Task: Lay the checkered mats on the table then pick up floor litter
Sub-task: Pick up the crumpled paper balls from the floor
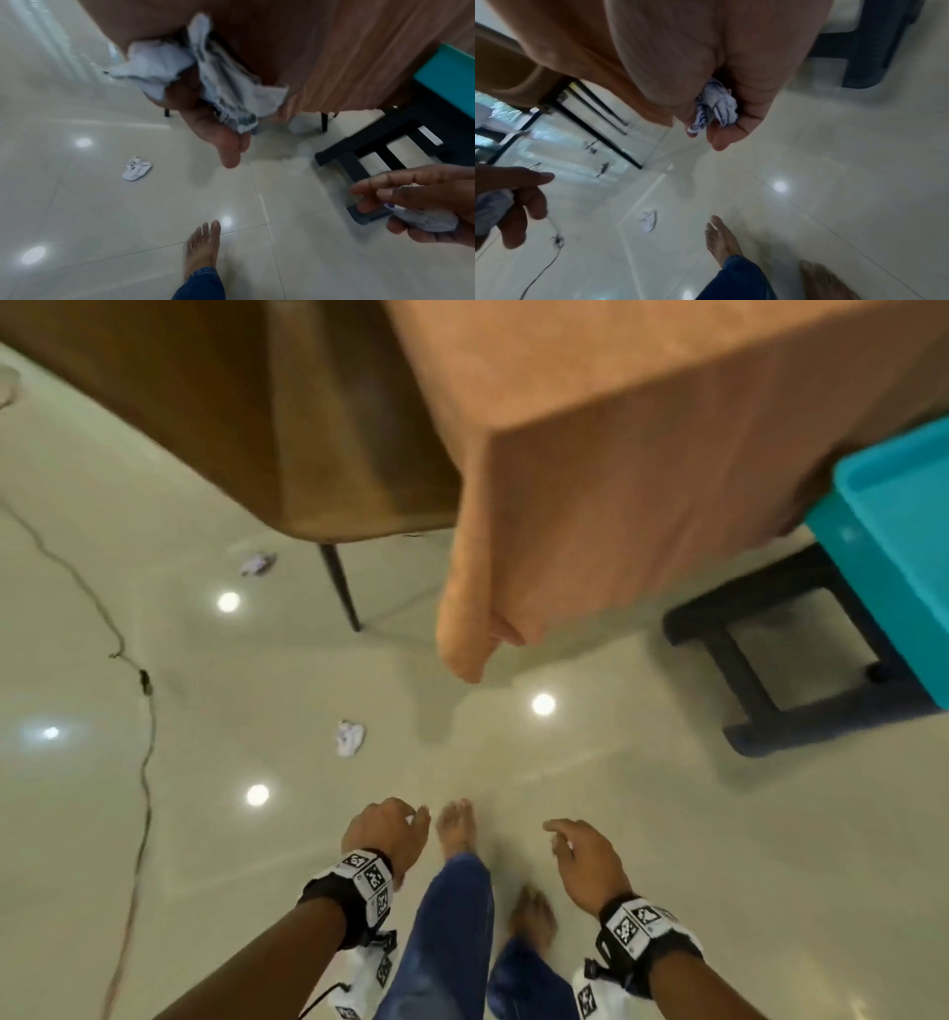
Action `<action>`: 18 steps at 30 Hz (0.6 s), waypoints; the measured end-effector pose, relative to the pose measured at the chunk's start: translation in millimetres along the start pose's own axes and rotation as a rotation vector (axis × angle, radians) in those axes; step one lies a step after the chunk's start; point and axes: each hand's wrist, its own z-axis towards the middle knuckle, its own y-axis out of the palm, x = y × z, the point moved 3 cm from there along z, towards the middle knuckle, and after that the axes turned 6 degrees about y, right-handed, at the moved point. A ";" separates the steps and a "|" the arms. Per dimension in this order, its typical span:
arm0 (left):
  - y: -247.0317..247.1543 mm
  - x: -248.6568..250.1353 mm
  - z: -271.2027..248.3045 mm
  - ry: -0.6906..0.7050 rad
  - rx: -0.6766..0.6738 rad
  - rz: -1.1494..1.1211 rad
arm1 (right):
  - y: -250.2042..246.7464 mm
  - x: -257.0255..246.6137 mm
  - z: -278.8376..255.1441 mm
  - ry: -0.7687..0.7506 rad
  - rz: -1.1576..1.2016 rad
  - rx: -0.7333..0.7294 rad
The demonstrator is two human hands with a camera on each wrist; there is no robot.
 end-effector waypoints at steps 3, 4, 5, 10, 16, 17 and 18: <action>-6.0 -55.8 -21.4 -0.086 0.010 -0.095 | 27.0 -51.5 -3.3 -0.136 -0.127 -0.077; -5.9 -76.7 -28.4 -0.122 0.017 -0.139 | 38.3 -69.1 -2.5 -0.167 -0.189 -0.124; -5.7 -92.1 -33.3 -0.150 0.030 -0.174 | 47.4 -82.9 -0.7 -0.192 -0.240 -0.172; -6.3 -183.3 -44.1 -0.260 0.053 -0.330 | 104.7 -149.6 13.7 -0.122 -0.464 -0.348; -7.6 -286.5 -21.1 -0.322 0.031 -0.462 | 180.1 -221.8 51.3 -0.012 -0.660 -0.373; -10.3 -304.4 -11.1 -0.331 0.037 -0.497 | 198.9 -234.9 64.0 -0.014 -0.704 -0.351; -13.2 -316.7 -2.7 -0.343 0.044 -0.521 | 212.1 -246.9 74.4 -0.021 -0.759 -0.322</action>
